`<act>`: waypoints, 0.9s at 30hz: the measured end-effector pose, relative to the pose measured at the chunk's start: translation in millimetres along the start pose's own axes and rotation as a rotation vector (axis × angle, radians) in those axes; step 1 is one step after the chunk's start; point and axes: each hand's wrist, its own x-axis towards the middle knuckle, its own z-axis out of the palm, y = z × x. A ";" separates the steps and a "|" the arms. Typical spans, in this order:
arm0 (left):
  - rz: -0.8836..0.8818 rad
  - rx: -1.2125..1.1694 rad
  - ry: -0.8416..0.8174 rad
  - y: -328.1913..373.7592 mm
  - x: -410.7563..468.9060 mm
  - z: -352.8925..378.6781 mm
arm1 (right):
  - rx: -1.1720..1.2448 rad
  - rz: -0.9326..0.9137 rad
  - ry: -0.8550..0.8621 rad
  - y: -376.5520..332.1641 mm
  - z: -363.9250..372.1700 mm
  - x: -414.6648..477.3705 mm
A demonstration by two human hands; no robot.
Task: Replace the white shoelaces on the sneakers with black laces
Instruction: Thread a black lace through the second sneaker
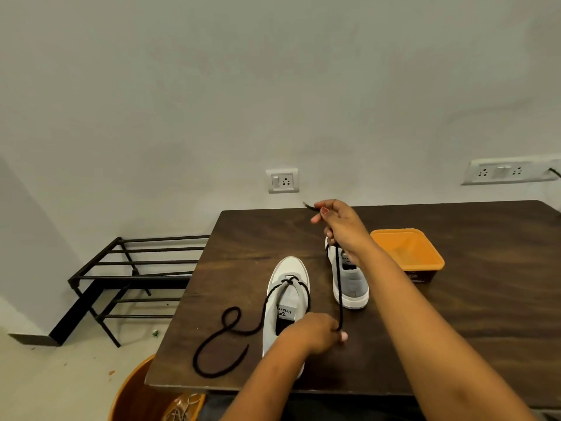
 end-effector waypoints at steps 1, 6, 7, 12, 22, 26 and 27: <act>-0.015 0.163 -0.032 2.2 1.6 0.8 | 0.010 0.006 -0.003 5.1 -0.2 0.8; 0.108 0.208 -0.060 1.4 -6.9 -8.9 | 0.000 0.054 0.021 36.0 2.0 0.2; 0.133 0.109 0.051 -5.2 -8.5 -14.9 | -0.010 0.064 0.035 44.4 2.5 -1.3; -0.312 -0.241 0.764 -54.0 -1.3 -32.7 | -0.031 0.140 0.001 76.6 7.7 -9.5; -0.418 -0.393 0.879 -82.1 14.6 -1.0 | -0.228 0.177 -0.050 120.3 32.5 -10.6; -0.406 -0.597 0.947 -88.4 14.8 2.2 | -0.318 0.146 -0.047 128.2 46.6 -5.6; -0.400 -0.638 0.950 -91.0 16.3 2.6 | -0.344 0.131 -0.070 128.1 50.8 -5.2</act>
